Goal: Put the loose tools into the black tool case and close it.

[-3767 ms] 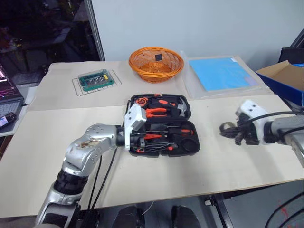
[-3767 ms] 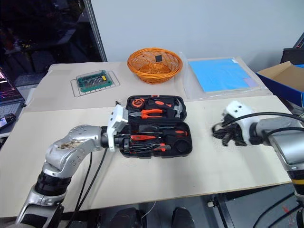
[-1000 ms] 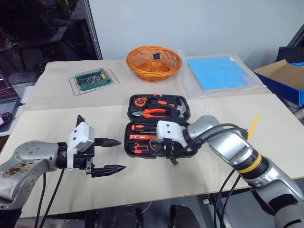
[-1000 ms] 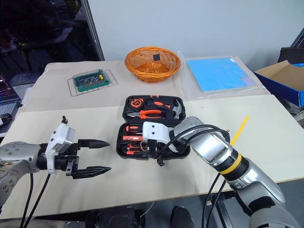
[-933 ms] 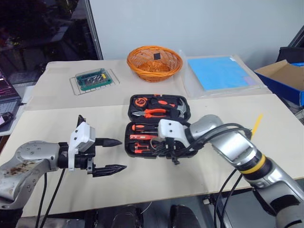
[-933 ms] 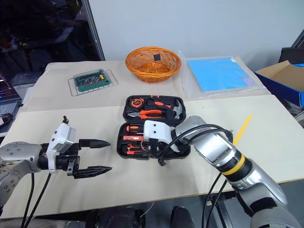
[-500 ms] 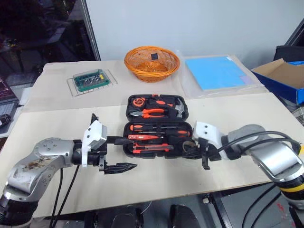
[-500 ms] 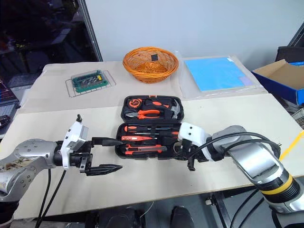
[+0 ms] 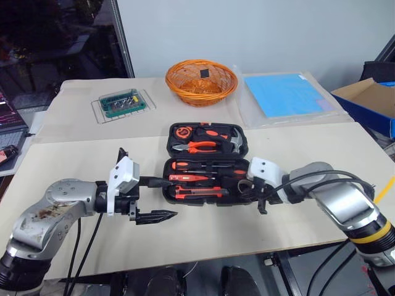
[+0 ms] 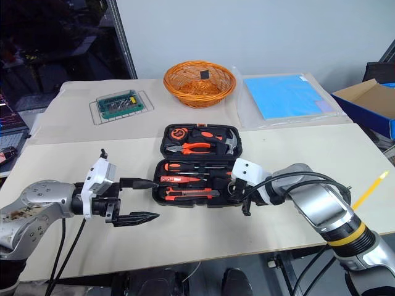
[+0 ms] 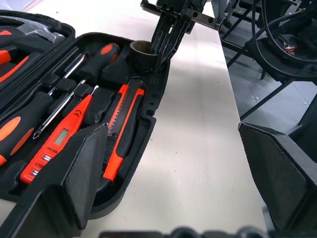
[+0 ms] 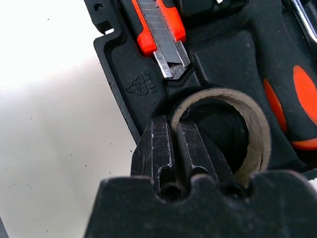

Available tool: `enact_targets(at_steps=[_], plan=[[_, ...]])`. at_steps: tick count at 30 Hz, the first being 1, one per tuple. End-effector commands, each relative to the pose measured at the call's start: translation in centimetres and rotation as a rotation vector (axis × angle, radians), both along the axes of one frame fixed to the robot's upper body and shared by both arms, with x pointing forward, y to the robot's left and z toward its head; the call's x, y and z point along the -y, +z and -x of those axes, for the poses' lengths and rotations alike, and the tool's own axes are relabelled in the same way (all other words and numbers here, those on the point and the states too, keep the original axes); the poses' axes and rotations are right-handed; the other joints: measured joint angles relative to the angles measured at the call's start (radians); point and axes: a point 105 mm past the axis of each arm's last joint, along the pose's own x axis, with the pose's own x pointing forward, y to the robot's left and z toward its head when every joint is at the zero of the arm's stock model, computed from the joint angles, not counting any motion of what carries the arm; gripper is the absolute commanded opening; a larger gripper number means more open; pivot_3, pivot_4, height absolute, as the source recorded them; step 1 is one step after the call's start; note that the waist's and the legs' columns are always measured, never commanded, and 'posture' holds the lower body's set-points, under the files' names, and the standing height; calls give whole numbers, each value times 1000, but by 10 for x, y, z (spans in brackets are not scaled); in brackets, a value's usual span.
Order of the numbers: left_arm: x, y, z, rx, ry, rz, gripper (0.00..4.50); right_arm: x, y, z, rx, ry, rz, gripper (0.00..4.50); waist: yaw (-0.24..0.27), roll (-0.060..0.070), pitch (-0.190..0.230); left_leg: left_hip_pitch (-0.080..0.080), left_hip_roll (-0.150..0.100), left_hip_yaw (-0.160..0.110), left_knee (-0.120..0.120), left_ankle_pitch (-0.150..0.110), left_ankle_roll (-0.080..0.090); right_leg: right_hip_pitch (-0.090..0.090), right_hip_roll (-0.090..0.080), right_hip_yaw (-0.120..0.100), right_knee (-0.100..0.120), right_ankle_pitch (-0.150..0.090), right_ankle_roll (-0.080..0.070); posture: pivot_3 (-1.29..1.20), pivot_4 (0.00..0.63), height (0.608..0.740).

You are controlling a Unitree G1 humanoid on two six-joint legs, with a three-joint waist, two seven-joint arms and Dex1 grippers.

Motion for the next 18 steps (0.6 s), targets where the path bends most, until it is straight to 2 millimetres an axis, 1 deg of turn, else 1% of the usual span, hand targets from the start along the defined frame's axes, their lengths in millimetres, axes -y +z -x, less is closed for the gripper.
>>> enact_targets(at_steps=[1, 3, 5, 6, 8, 10, 13, 15, 18], plan=[[0, 8, 2, 50, -9, 5, 4500, -2, 3, 2, -16, 31, -2, 1318, 1, 0, 0, 0, 0, 0, 0, 0, 0, 0, 0, 0, 0, 0, 0, 0, 150, 740], [0, 8, 2, 48, -7, 6, 4500, -3, 7, 1, -15, 33, -11, 1933, 3, 0, 0, 0, 0, 0, 0, 0, 0, 0, 0, 0, 0, 0, 0, 0, 150, 740], [-1, 8, 1, 48, -3, 6, 4500, -3, 13, 1, -8, 38, -24, 2711, 3, 0, 0, 0, 0, 0, 0, 0, 0, 0, 0, 0, 0, 0, 0, 0, 150, 740], [-1, 8, 1, 48, -2, 6, 4500, -3, 16, 0, -4, 39, -30, 3008, 3, 0, 0, 0, 0, 0, 0, 0, 0, 0, 0, 0, 0, 0, 0, 0, 150, 740], [-1, 8, -1, 45, 5, 12, 4500, -4, 26, 0, 13, 44, -55, 3717, 3, 0, 0, 0, 0, 0, 0, 0, 0, 0, 0, 0, -1, -1, 0, 0, 150, 740], [-1, 9, -3, 40, 13, 20, 4500, -4, 33, 1, 20, 48, -78, 3717, 3, 0, 0, 0, 0, 0, 0, 0, 0, 0, 0, 0, -1, -1, 0, 0, 150, 740], [0, 18, -16, 18, 79, 82, 4500, -2, 59, 1, 32, 11, -196, 3717, 6, 0, 0, 0, 0, 0, 0, 0, 0, 0, 0, 0, 0, -1, 0, 0, 150, 740], [0, 22, -24, 11, 111, 107, 4500, 0, 68, 3, 32, -10, -236, 3717, 10, -1, 1, 0, 0, -1, 0, 0, 1, 0, 0, 0, 0, 0, 0, 0, 150, 740], [1, 26, -33, 12, 135, 118, 4500, 5, 73, 7, 50, -29, -253, 3717, 12, -1, 1, 0, 0, -2, 0, 0, 1, 1, 0, -1, 0, 0, 0, 0, 150, 740]])
